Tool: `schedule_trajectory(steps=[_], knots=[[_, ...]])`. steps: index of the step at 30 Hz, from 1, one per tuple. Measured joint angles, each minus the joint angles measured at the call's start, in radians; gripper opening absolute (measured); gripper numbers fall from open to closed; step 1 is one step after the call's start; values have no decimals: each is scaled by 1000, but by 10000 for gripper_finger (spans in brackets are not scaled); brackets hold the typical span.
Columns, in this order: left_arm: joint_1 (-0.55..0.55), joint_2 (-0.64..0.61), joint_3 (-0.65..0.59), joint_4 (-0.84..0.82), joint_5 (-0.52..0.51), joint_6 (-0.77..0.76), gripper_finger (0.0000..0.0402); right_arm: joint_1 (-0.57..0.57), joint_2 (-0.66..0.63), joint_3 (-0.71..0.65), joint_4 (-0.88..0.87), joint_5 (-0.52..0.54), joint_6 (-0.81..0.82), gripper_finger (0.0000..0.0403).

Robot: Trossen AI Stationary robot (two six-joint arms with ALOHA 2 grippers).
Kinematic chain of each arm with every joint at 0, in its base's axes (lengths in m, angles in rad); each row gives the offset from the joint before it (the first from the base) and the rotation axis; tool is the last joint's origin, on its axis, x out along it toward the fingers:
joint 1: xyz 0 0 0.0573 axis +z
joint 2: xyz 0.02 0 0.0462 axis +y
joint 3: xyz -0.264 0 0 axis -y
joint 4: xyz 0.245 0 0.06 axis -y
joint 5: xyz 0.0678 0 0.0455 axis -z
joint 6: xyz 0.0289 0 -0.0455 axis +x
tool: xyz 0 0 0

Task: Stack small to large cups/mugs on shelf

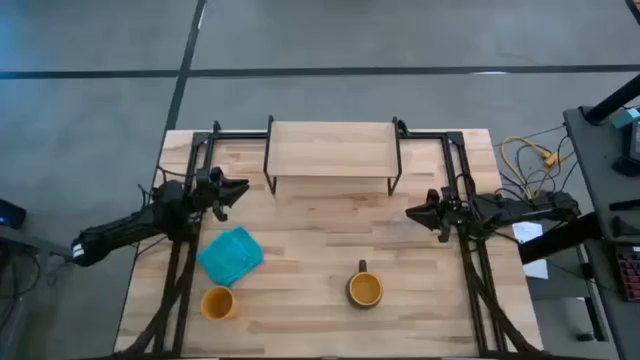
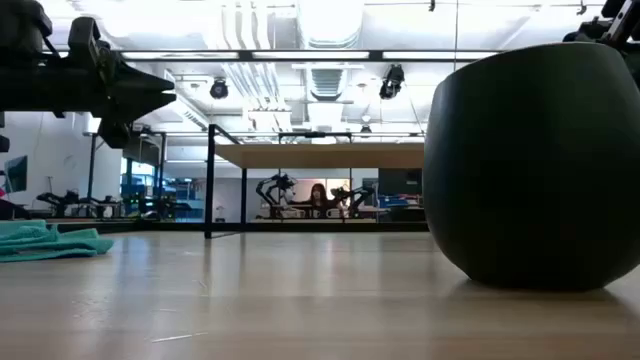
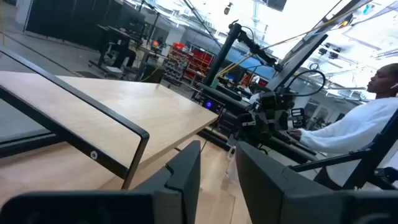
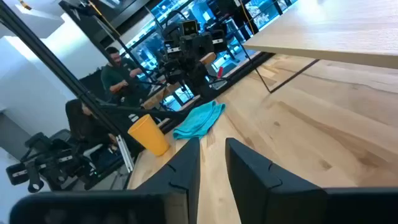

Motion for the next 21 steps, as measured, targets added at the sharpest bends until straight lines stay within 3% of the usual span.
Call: schedule_trajectory(steps=[21], knots=[[0, 0, 0, 0, 0, 0, 89, 0, 0, 0, 0, 0, 0, 77]])
